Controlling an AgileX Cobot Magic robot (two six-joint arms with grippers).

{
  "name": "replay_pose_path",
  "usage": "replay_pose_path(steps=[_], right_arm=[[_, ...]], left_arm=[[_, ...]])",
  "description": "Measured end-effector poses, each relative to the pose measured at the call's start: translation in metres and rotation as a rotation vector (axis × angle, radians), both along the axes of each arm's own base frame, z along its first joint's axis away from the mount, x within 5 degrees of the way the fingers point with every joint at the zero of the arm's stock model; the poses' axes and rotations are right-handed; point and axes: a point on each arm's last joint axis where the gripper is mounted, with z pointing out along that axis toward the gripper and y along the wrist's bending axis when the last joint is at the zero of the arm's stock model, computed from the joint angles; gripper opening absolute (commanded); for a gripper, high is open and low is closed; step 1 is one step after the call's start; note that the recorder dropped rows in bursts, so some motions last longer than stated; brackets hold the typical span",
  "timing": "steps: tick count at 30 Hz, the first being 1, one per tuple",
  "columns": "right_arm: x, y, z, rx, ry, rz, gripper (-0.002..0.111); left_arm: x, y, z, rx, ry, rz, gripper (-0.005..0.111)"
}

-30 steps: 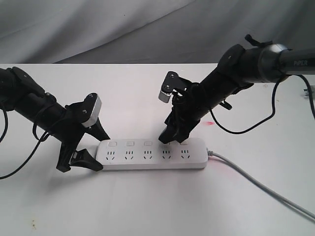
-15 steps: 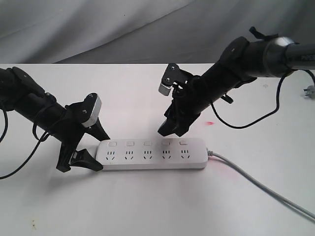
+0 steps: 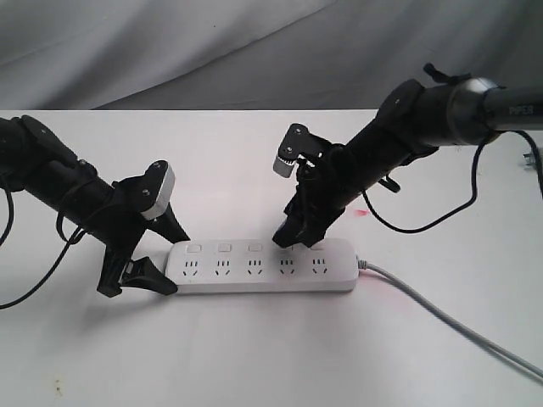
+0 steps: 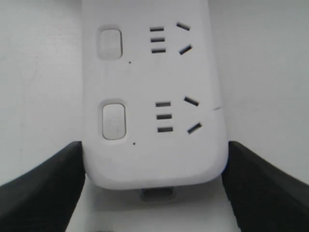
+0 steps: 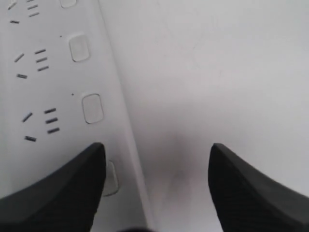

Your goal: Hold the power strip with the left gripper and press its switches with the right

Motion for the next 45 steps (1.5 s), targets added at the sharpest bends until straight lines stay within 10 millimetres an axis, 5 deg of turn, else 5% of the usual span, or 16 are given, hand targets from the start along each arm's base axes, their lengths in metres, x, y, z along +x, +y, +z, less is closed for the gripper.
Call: replay_pose_path(steps=[5,9,14,22,28,36,41,45], right_arm=[[0.002,-0.002,0.008,-0.02,-0.052,0.003,0.057],[-0.001,-0.002,-0.011,-0.015,0.014,-0.013,0.057],[-0.003,0.0,-0.011,0.006,0.044,-0.018,0.057],[-0.003,-0.007,0.024,-0.015,-0.078,-0.008,0.057],[0.003,-0.033,0.044,-0.002,-0.09,-0.052,0.057],[0.003,-0.044,0.043,0.013,-0.041,-0.061,0.057],[0.001,-0.044,0.006,-0.002,0.061,-0.069,0.057],[0.0,-0.044,0.005,0.001,0.067,-0.073,0.057]], left_arm=[[0.0,0.0,0.0,0.0,0.0,0.0,0.052],[0.0,0.0,0.0,0.0,0.0,0.0,0.052],[0.0,0.0,0.0,0.0,0.0,0.0,0.052],[0.0,0.0,0.0,0.0,0.0,0.0,0.052],[0.0,0.0,0.0,0.0,0.0,0.0,0.052],[0.0,0.0,0.0,0.0,0.0,0.0,0.052],[0.0,0.0,0.0,0.0,0.0,0.0,0.052],[0.0,0.0,0.0,0.0,0.0,0.0,0.052]])
